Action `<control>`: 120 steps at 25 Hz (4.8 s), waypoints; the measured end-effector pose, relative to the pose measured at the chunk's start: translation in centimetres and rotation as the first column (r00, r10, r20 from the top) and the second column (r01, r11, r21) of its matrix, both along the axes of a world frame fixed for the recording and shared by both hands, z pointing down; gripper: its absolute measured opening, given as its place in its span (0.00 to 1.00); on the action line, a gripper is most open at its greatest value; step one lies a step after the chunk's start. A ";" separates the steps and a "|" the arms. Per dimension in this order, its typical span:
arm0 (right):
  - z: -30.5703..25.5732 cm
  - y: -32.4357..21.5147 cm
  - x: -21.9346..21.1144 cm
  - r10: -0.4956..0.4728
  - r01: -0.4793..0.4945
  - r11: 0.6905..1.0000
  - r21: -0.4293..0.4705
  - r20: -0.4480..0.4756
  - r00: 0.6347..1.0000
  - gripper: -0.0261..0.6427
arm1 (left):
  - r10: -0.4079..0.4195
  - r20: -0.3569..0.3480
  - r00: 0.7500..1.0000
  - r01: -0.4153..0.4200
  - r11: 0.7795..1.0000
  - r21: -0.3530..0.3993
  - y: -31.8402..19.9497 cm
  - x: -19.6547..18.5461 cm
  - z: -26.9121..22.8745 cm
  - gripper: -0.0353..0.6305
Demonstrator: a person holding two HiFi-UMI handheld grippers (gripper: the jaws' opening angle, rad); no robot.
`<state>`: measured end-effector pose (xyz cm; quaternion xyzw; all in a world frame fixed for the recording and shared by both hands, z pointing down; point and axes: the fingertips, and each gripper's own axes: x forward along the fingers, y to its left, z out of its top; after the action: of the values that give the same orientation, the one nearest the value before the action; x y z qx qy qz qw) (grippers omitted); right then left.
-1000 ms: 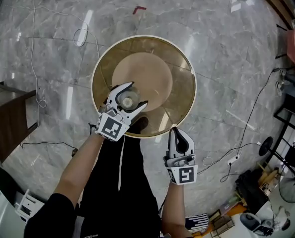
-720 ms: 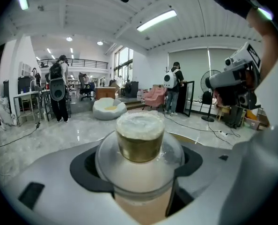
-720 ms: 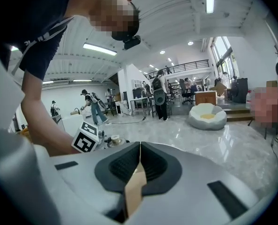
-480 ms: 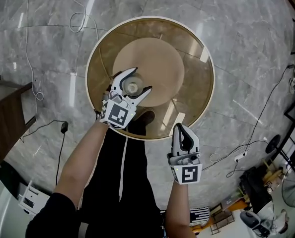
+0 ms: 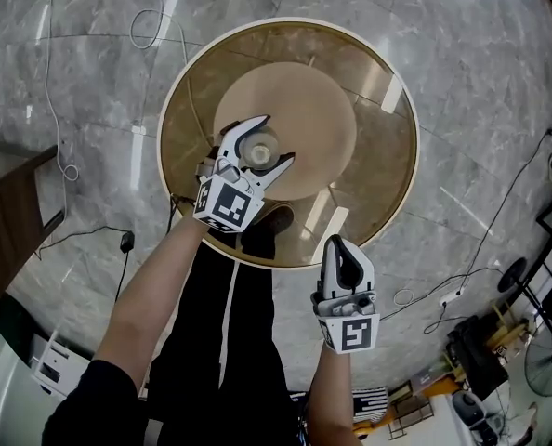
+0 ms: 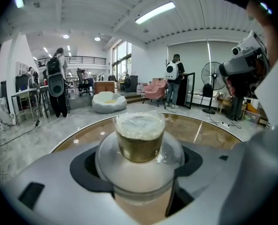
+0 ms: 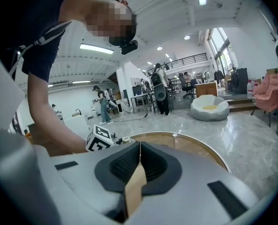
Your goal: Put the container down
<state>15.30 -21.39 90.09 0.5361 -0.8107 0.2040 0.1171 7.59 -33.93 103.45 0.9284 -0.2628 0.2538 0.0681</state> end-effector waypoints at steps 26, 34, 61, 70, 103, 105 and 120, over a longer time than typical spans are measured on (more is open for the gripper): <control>1.4 -0.1 0.3 -0.004 0.004 1.000 -0.009 0.006 1.000 0.08 | 0.005 0.022 1.000 -0.005 1.000 -0.008 -0.5 0.6 2.8 0.59; -0.7 0.2 0.5 -0.017 0.017 1.000 0.017 -0.019 1.000 0.08 | -0.035 -0.034 0.999 0.036 0.999 0.027 0.1 -0.4 -1.5 0.60; -32.0 2.5 -1.5 -0.068 0.086 0.964 0.250 -0.080 0.994 0.08 | -0.045 -0.253 0.966 0.079 0.989 0.124 10.2 -4.4 -43.8 0.60; -40.4 5.4 0.6 -0.041 0.065 0.944 0.324 -0.083 0.996 0.08 | 0.018 -0.291 0.957 0.056 0.968 0.243 14.4 -4.5 -55.5 0.60; -48.6 6.8 0.2 -0.018 0.054 0.884 0.464 -0.082 0.996 0.08 | -0.041 -0.434 0.900 0.178 0.943 0.280 15.5 -7.4 -62.7 0.34; -47.9 5.8 0.1 -0.025 0.060 0.872 0.485 -0.079 0.997 0.08 | -0.063 -0.444 0.894 0.198 0.944 0.263 14.1 -7.6 -61.7 0.23; -49.2 6.9 -1.2 -0.110 0.120 0.877 0.466 -0.050 0.993 0.08 | 0.031 -0.383 0.923 0.105 0.938 0.330 16.4 -4.4 -64.1 0.09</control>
<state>14.07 -14.53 40.91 0.5016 -0.8650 -0.0108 0.0052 3.15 -17.56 39.40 0.9521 -0.3025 0.0164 -0.0405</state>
